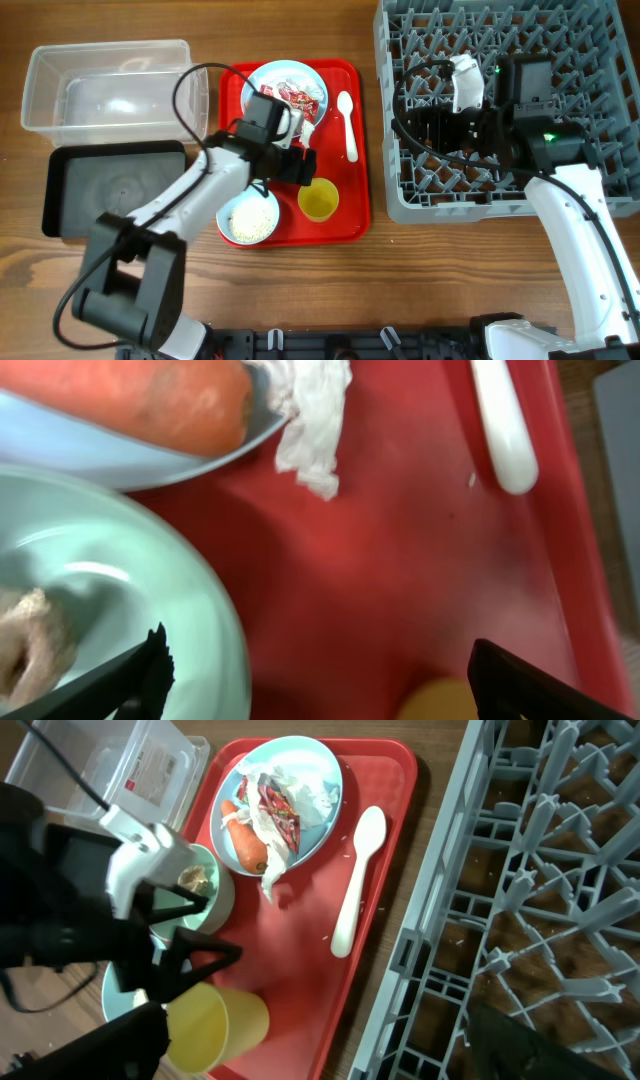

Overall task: Sort waste into correct bins and load items into the dishwasher rack
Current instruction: 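Grasp the green bowl with the left gripper, then tip the green bowl over the black tray to dump the walnut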

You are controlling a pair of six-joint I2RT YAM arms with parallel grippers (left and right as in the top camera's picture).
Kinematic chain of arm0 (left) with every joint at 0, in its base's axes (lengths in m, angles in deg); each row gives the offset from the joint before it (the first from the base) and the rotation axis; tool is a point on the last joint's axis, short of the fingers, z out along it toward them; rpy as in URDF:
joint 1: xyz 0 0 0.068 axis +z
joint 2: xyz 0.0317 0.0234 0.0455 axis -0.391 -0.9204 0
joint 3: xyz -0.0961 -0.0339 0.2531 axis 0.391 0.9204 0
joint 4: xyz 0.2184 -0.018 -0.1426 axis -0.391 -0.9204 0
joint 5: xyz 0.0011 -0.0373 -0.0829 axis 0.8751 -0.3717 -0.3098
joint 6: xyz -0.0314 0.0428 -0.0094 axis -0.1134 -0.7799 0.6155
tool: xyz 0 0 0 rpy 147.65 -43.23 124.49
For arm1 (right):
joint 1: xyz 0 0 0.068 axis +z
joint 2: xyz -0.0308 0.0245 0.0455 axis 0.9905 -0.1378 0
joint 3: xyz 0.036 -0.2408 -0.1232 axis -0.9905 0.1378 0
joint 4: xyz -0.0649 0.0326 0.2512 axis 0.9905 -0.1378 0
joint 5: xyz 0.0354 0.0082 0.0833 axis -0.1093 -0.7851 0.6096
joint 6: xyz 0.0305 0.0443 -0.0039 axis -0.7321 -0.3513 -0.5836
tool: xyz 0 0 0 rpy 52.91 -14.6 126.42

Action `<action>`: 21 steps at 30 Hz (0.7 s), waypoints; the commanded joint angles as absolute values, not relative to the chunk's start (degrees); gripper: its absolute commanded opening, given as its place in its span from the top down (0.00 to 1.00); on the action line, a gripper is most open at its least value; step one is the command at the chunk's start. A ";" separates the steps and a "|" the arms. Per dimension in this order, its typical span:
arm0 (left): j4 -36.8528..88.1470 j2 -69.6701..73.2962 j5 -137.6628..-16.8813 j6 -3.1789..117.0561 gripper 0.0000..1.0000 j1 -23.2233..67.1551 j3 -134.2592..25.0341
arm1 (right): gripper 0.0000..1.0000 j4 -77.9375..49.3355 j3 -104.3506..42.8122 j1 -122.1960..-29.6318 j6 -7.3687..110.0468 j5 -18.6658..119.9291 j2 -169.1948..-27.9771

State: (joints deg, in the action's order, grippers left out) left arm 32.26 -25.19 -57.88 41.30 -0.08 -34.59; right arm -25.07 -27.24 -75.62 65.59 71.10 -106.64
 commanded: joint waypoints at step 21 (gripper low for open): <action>23.28 -16.80 -47.50 53.32 0.96 -1.85 -42.29 | 0.12 -26.27 -28.20 -75.51 66.60 72.26 -106.68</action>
State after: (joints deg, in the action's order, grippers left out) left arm 25.75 -23.25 -44.64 50.65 -1.74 -38.15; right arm -26.49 -27.24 -75.62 65.59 71.10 -106.64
